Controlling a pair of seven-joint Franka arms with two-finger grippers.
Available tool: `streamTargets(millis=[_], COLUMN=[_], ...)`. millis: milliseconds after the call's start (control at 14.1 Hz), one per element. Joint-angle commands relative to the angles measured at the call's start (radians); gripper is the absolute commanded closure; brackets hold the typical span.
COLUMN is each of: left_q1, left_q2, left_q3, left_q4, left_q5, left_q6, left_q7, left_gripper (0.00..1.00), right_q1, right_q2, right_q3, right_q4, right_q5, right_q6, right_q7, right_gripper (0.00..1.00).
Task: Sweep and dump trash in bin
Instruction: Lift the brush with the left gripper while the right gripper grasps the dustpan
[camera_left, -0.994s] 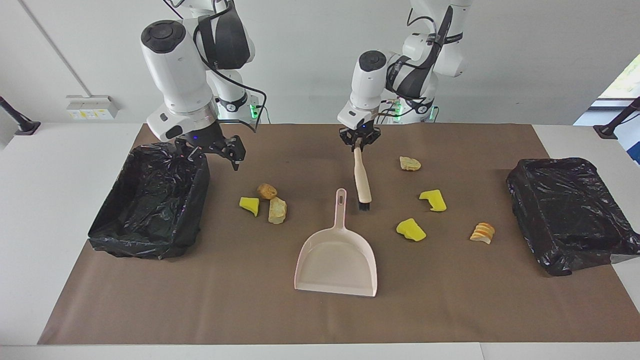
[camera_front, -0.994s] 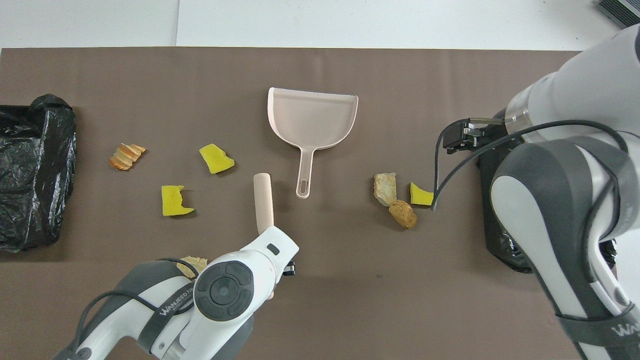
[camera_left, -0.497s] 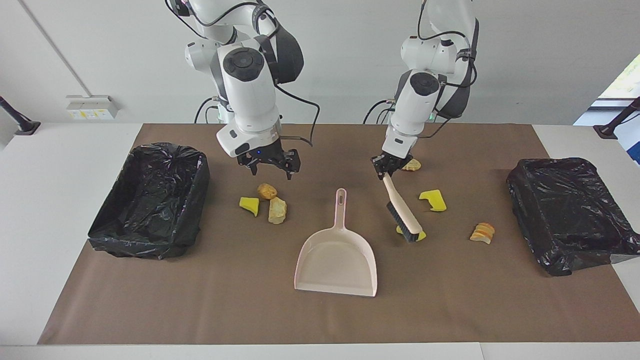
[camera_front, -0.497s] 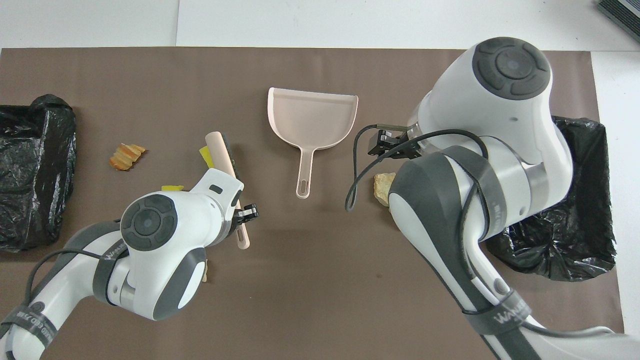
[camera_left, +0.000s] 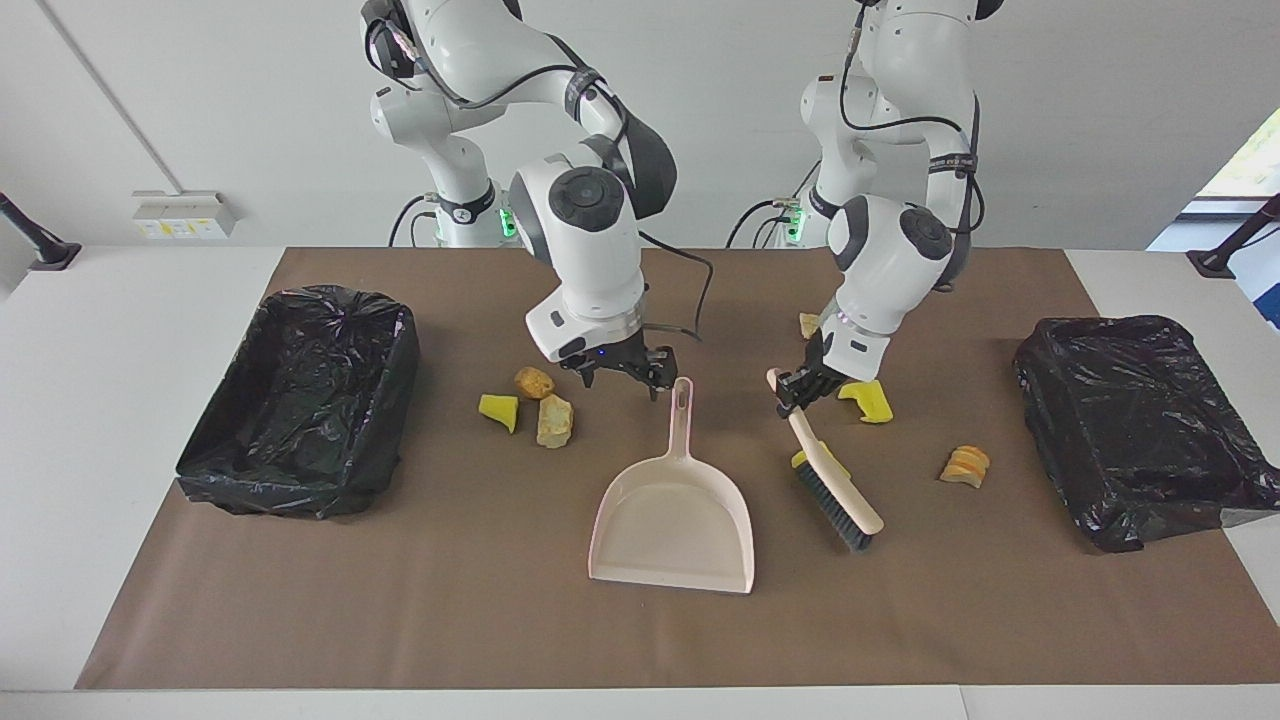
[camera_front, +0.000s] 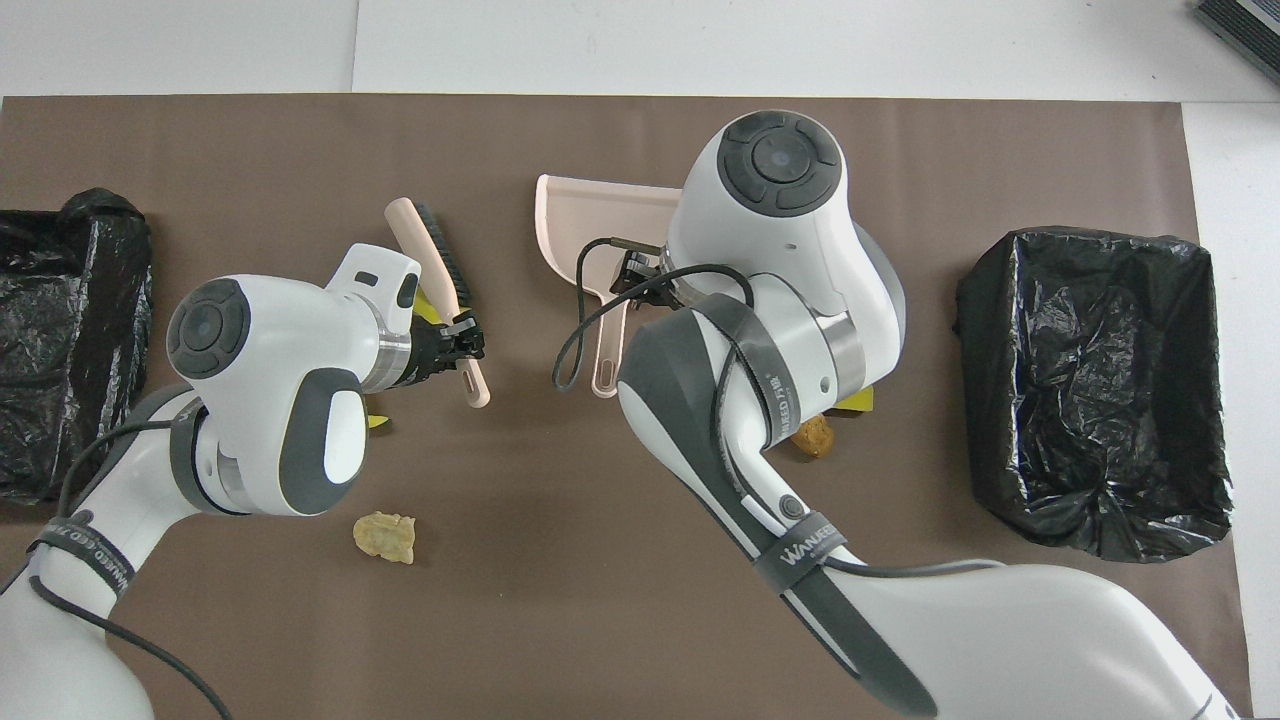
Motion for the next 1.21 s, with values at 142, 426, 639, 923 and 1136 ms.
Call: streamTargets(millis=[142, 426, 639, 923, 1136], left_q1=[0.000, 0.043, 0.110, 0.135, 0.133], left_q2=[-0.040, -0.115, -0.149, -0.173, -0.164], left_q3=[-0.008, -0.001, 0.000, 0.002, 0.000], left_q4=[-0.002, -0.034, -0.035, -0.020, 0.044], left_q5=[-0.033, -0.033, -0.008, 0.101, 0.137], left_q6=[-0.172, -0.367, -0.496, -0.559, -0.554], left_q7=[-0.001, 0.000, 0.014, 0.016, 0.019], left_gripper=[1.00, 1.00, 1.00, 1.00, 1.00], right_q1=[0.051, 0.037, 0.046, 0.061, 0.064], right_q2=[0.112, 0.110, 0.113, 0.130, 0.126], right_q3=[0.000, 0.005, 0.007, 0.005, 0.005], right_q4=[0.063, 0.053, 0.033, 0.016, -0.005], right_q5=[0.012, 0.047, 0.077, 0.064, 0.058], right_q6=[0.080, 0.083, 0.126, 0.143, 0.140], right_q7=[0.021, 0.013, -0.003, -0.025, -0.056], right_gripper=[0.00, 0.00, 0.00, 0.00, 0.15])
